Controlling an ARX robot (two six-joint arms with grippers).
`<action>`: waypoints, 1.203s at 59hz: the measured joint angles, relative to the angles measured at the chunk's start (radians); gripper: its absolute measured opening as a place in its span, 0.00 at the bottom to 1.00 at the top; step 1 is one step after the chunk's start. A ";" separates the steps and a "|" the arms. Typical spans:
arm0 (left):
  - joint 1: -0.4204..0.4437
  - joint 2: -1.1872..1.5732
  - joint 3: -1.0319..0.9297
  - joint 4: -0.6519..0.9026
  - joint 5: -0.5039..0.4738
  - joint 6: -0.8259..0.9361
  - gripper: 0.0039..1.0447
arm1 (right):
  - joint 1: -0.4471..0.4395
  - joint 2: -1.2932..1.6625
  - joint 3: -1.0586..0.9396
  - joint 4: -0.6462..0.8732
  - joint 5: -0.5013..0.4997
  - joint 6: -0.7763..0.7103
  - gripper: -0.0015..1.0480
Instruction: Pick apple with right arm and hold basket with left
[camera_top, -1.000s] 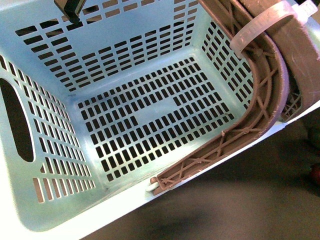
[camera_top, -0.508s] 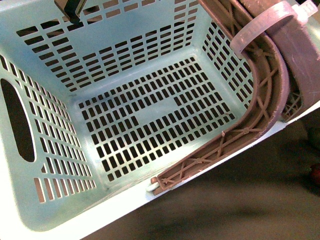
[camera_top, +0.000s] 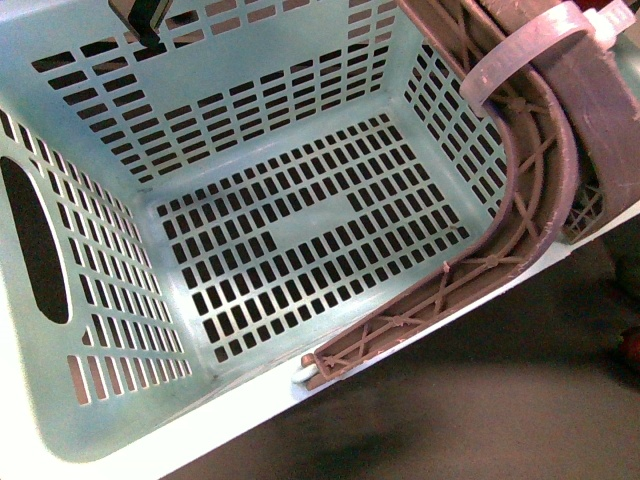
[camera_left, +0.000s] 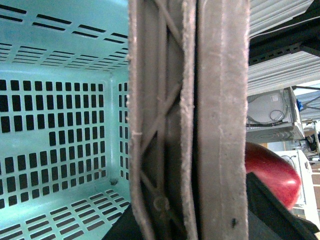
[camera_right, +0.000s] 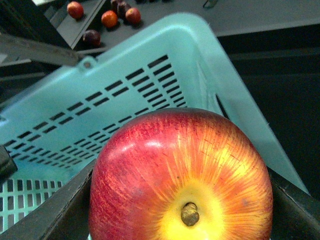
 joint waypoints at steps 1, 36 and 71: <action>0.000 0.000 0.000 0.000 0.000 0.000 0.14 | 0.004 0.003 -0.002 0.000 0.001 0.000 0.76; 0.000 0.005 0.002 -0.002 -0.008 0.010 0.14 | -0.267 -0.195 -0.211 0.317 0.120 -0.168 0.72; -0.001 0.005 0.002 -0.002 0.000 0.001 0.14 | -0.349 -0.486 -0.562 0.394 0.026 -0.286 0.02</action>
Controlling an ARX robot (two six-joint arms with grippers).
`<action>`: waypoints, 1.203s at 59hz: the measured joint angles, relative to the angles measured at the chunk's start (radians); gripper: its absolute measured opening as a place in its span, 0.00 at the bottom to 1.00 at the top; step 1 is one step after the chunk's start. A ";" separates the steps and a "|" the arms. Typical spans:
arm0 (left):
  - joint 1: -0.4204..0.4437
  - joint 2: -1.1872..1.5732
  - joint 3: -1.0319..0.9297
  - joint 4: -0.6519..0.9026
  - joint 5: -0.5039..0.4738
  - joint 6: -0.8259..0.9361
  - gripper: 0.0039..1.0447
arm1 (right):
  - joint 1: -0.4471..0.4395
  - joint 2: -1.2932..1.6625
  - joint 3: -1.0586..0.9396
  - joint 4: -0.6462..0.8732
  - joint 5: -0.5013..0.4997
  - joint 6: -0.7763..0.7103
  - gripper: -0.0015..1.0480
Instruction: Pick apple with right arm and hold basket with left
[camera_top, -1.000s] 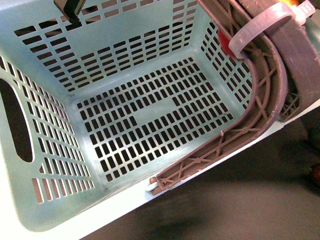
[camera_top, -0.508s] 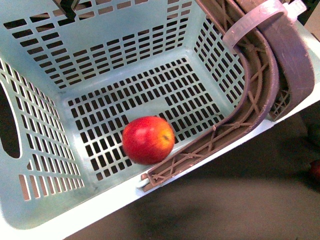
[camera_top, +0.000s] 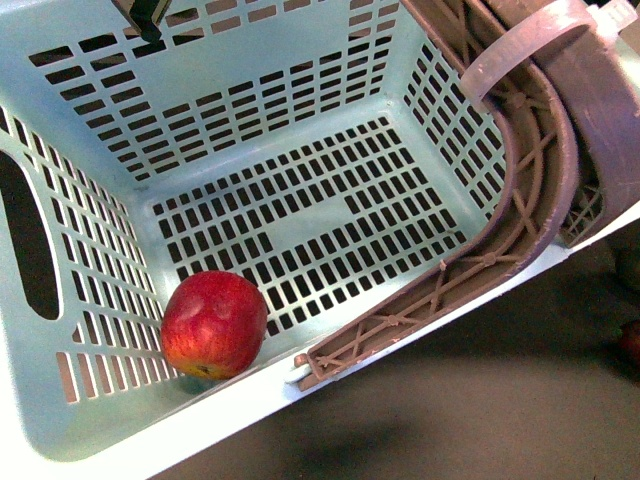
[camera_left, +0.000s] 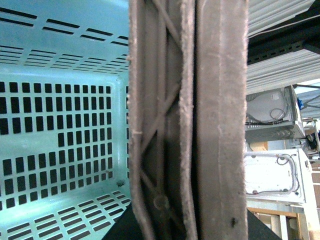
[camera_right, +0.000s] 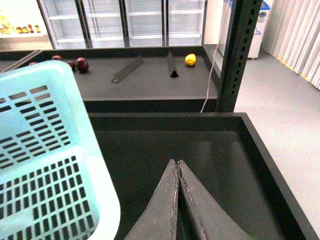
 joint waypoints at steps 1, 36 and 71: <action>0.000 0.000 0.000 0.000 0.000 0.000 0.14 | 0.000 -0.006 -0.003 -0.002 0.000 0.000 0.02; 0.003 0.000 0.003 0.000 -0.001 0.000 0.14 | 0.000 -0.302 -0.143 -0.145 -0.002 0.000 0.02; 0.003 0.000 0.004 0.000 0.000 -0.001 0.14 | 0.000 -0.561 -0.143 -0.389 -0.002 -0.001 0.02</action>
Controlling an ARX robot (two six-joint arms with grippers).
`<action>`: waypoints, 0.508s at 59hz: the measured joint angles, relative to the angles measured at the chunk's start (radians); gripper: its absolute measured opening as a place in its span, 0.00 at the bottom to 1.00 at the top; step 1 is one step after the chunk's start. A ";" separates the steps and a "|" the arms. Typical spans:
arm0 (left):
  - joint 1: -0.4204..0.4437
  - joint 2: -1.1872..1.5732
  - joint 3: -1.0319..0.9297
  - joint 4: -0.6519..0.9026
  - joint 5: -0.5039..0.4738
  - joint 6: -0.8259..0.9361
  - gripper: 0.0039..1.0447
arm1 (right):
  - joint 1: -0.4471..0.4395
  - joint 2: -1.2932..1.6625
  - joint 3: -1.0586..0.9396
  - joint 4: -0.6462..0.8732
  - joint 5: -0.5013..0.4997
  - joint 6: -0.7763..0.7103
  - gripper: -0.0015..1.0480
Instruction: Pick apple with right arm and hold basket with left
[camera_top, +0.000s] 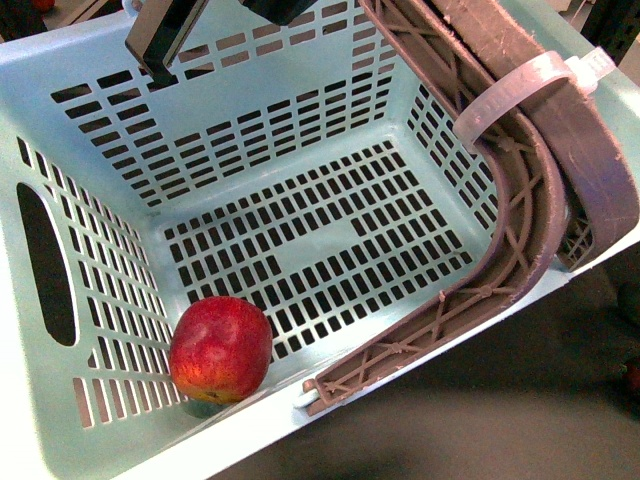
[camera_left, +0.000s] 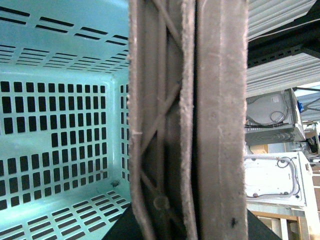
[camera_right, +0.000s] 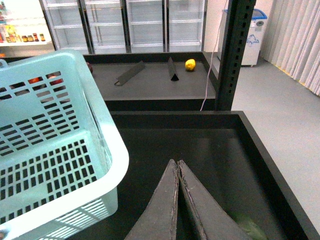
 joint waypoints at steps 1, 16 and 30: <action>0.000 0.000 0.000 0.000 0.000 0.000 0.14 | 0.000 -0.003 0.000 -0.004 0.000 0.000 0.02; 0.000 0.000 0.000 0.000 0.000 0.000 0.14 | 0.000 -0.080 0.000 -0.080 0.000 0.000 0.02; 0.000 0.000 0.000 0.000 0.000 0.000 0.14 | 0.000 -0.132 0.000 -0.132 0.000 0.000 0.02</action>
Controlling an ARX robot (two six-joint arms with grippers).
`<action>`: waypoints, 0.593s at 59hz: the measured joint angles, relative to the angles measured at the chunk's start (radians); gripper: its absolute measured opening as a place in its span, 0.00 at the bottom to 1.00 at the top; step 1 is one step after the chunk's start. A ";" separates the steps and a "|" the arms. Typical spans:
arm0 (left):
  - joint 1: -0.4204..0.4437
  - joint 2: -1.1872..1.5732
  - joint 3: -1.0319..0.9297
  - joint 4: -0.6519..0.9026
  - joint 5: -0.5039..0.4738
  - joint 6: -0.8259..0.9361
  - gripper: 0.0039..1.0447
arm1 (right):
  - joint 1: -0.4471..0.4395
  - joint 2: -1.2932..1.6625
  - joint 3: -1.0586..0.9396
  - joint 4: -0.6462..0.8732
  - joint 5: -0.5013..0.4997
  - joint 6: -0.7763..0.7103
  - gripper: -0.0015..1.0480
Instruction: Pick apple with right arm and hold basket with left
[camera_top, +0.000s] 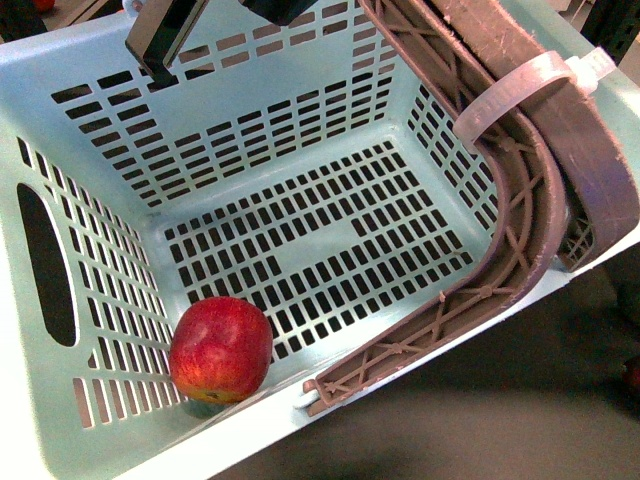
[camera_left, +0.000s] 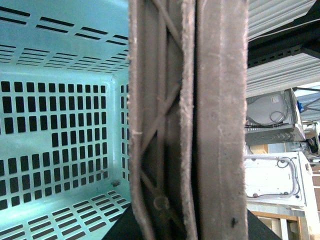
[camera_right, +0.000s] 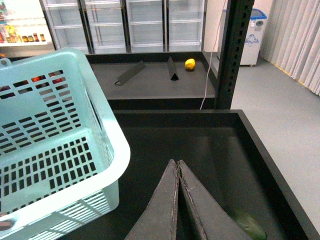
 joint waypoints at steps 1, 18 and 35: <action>0.000 0.000 0.000 0.000 0.000 0.000 0.14 | 0.000 -0.022 0.000 -0.024 0.000 0.000 0.02; 0.000 0.000 0.001 0.000 0.000 0.000 0.14 | 0.000 -0.166 0.000 -0.172 0.000 -0.001 0.02; 0.000 0.000 0.001 0.000 0.000 0.000 0.14 | 0.000 -0.167 0.000 -0.172 0.000 -0.002 0.49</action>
